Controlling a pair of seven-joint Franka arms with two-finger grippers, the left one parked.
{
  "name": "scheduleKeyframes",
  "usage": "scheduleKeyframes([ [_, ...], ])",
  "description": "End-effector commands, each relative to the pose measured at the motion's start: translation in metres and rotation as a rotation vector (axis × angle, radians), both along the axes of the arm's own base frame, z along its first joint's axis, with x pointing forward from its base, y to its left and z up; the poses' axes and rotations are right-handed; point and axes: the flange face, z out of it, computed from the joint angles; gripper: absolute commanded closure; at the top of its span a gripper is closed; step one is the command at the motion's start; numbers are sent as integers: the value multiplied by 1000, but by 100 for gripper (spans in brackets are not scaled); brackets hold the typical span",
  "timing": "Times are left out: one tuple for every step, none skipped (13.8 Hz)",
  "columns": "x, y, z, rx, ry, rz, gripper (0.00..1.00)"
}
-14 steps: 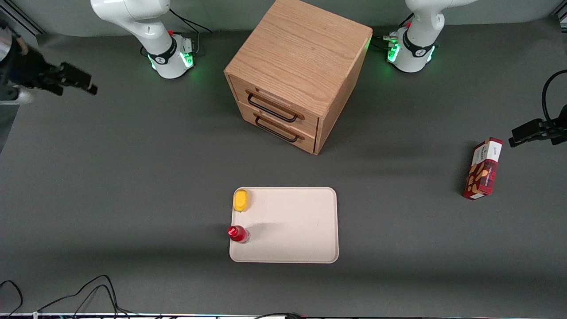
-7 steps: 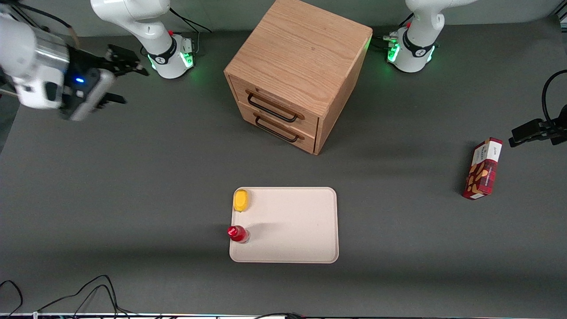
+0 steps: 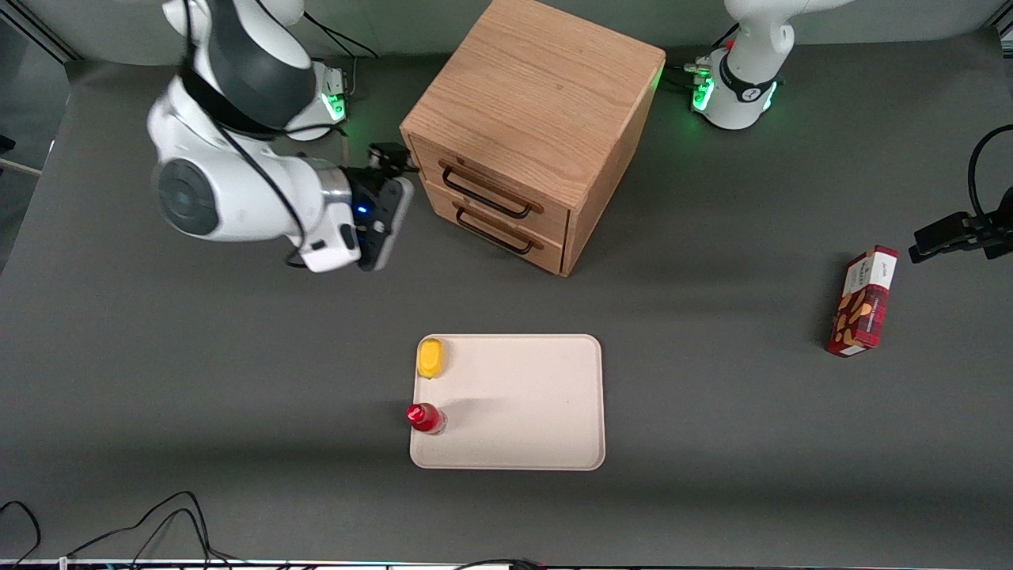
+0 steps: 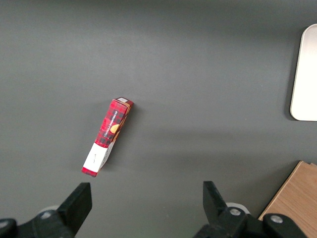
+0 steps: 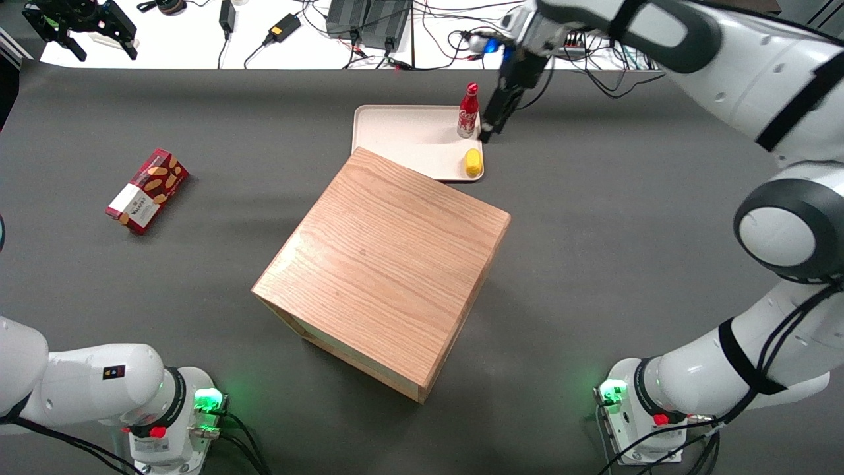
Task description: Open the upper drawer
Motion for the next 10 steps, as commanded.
scheduleKeyframes([
  [3,33,-34,-4,34,-42,0],
  [5,38,-45,-4,38,-45,0],
  [1,49,-58,-7,43,-41,0],
  [-6,60,-71,-19,45,-54,0],
  [-8,62,-82,-30,38,-66,0],
  [-17,72,-89,-29,40,-47,0],
  [-20,75,-95,-31,47,-45,0],
  [-24,77,-99,-34,51,-42,0],
  [-29,80,-102,-35,53,-36,0],
  [-34,84,-103,-34,54,-29,0],
])
